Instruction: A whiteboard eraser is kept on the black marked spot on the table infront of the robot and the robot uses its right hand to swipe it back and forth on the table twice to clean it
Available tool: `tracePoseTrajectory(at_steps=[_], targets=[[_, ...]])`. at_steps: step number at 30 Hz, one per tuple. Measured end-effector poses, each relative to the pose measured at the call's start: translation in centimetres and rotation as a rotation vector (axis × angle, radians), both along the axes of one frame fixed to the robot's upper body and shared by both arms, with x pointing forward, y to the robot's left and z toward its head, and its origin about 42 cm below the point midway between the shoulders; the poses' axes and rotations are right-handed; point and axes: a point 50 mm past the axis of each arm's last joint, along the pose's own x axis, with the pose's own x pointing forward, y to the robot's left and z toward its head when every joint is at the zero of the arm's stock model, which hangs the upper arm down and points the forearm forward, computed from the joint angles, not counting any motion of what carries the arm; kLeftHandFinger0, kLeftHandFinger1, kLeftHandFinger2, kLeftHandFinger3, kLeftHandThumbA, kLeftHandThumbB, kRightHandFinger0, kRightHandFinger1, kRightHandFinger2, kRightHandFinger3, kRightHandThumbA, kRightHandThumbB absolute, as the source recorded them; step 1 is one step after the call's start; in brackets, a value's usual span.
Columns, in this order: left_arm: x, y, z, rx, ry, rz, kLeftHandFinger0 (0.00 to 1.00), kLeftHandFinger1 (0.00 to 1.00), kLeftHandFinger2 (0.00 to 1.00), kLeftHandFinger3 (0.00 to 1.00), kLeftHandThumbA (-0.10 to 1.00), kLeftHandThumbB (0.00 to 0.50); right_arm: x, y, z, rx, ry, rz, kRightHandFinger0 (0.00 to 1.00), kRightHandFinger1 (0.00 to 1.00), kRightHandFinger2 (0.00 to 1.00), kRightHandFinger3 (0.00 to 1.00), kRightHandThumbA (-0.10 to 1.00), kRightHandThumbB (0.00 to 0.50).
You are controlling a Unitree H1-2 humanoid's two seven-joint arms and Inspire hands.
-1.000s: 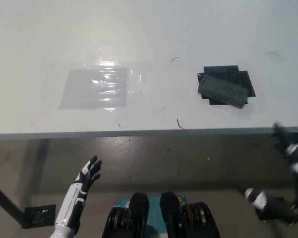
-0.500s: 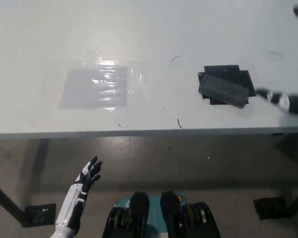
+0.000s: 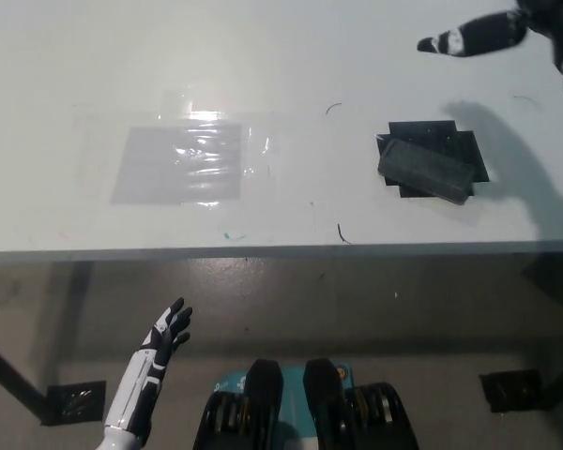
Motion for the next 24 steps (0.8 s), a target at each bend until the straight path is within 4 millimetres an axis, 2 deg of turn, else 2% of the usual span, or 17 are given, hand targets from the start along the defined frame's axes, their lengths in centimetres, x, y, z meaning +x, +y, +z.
tracePoseTrajectory(at_steps=[3,5,7,9,11,15,20,21,24], targets=[[0.0,0.0,0.0,0.0,0.0,0.0,1.0,1.0,1.0,1.0,1.0,0.44,2.0,0.9,-0.3,-0.043,0.083,-0.031,1.0,1.0,1.0,1.0,1.0,0.313],[0.0,0.0,0.0,0.0,0.0,0.0,1.0,1.0,1.0,1.0,1.0,0.442,3.6,1.7,-0.9,-0.073,0.16,-0.06,1.0,1.0,1.0,1.0,1.0,0.323],[-0.1,0.0,0.0,0.0,0.001,0.0,1.0,1.0,1.0,1.0,1.0,0.442,4.7,2.4,-1.6,-0.101,0.225,-0.084,1.0,1.0,1.0,1.0,1.0,0.31],[-0.2,0.0,0.0,0.001,0.002,0.001,1.0,1.0,1.0,1.0,1.0,0.46,6.0,2.9,-2.8,-0.134,0.305,-0.118,1.0,1.0,1.0,1.0,1.0,0.348],[-0.3,0.1,-0.1,0.002,0.004,0.002,1.0,1.0,1.0,1.0,1.0,0.461,6.9,3.0,-4.1,-0.148,0.375,-0.151,1.0,1.0,1.0,1.0,1.0,0.33],[-0.6,0.2,0.0,0.006,-0.001,0.001,1.0,1.0,1.0,1.0,1.0,0.446,8.0,2.9,-6.6,-0.156,0.506,-0.209,1.0,1.0,1.0,1.0,1.0,0.345],[-0.6,0.4,0.2,0.012,-0.004,-0.001,1.0,1.0,1.0,1.0,1.0,0.439,8.2,2.8,-9.3,-0.165,0.601,-0.237,1.0,1.0,1.0,1.0,1.0,0.284],[-0.6,0.4,0.2,0.013,-0.004,-0.001,1.0,1.0,1.0,1.0,1.0,0.432,8.2,2.8,-9.6,-0.168,0.611,-0.24,1.0,1.0,1.0,1.0,1.0,0.345],[-0.7,0.4,0.1,0.013,-0.001,-0.001,1.0,1.0,1.0,1.0,1.0,0.429,8.1,2.5,-10.9,-0.181,0.651,-0.255,1.0,1.0,1.0,1.0,1.0,0.308]])
